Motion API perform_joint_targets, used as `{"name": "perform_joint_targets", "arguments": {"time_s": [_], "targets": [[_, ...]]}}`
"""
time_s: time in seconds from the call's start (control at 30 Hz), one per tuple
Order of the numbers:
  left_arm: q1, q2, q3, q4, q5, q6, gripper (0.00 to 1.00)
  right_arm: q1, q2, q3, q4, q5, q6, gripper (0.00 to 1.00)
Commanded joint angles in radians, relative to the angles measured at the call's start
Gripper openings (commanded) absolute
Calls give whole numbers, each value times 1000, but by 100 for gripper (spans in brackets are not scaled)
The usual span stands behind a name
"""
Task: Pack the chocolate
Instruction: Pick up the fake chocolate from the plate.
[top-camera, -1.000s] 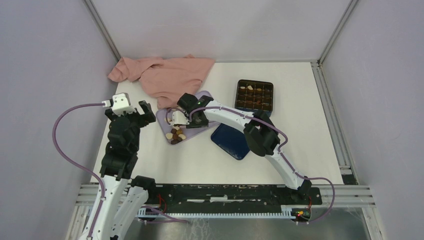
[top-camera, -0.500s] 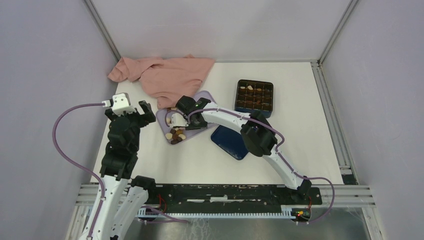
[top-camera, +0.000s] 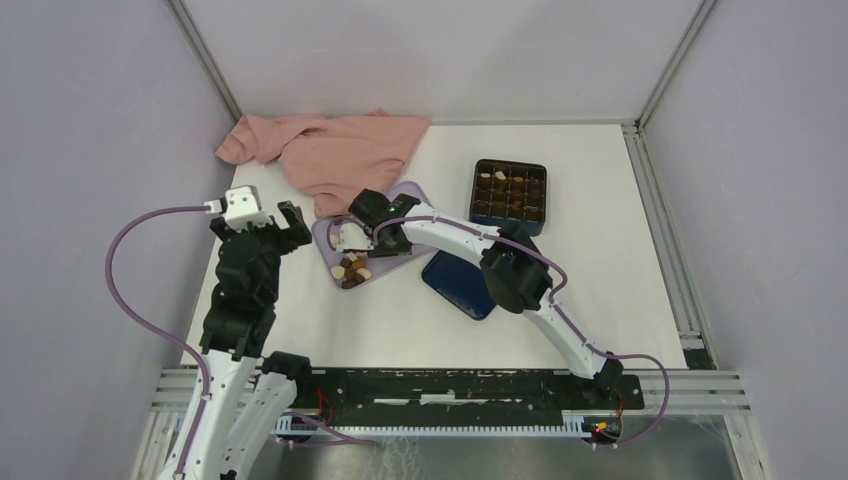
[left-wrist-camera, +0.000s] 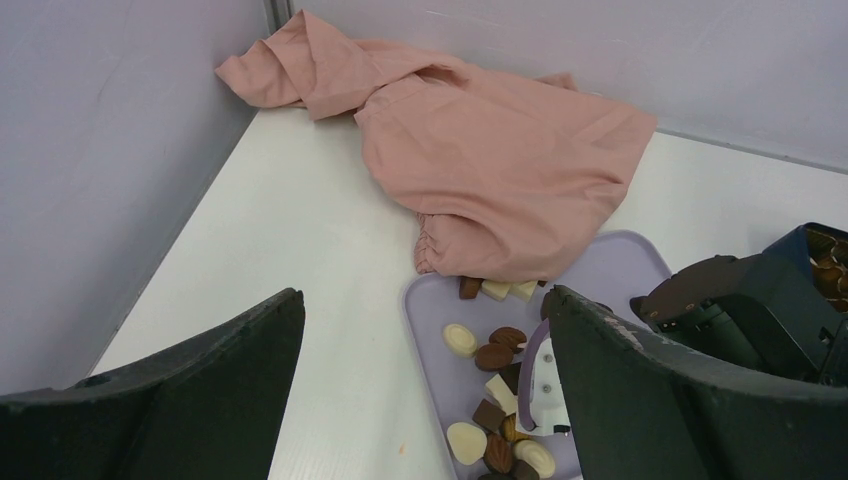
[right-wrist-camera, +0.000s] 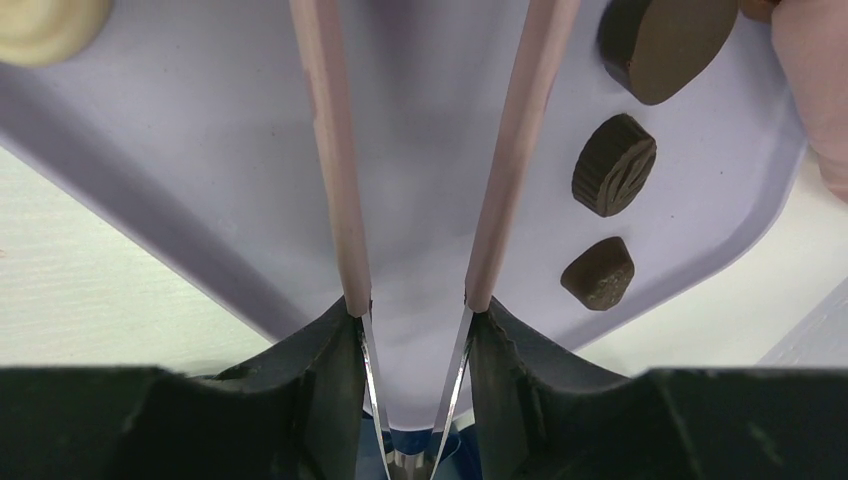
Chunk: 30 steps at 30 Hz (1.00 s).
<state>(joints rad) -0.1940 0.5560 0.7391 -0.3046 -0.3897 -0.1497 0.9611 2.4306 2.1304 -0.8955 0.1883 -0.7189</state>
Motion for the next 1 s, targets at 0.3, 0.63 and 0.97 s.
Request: {"name": "perform_joint_targets", "arguments": {"time_s": [0.3,0.63,0.97], "targets": [[1,9,0,39,8,55,96,14,27,61,11,-3,12,43],[0,12,-1,38,10,56,96,14,-12,25,-2,-19,7,31],[1,12,-1,38,12,56,96,5,-147,-110,29,-26,7,29]]}}
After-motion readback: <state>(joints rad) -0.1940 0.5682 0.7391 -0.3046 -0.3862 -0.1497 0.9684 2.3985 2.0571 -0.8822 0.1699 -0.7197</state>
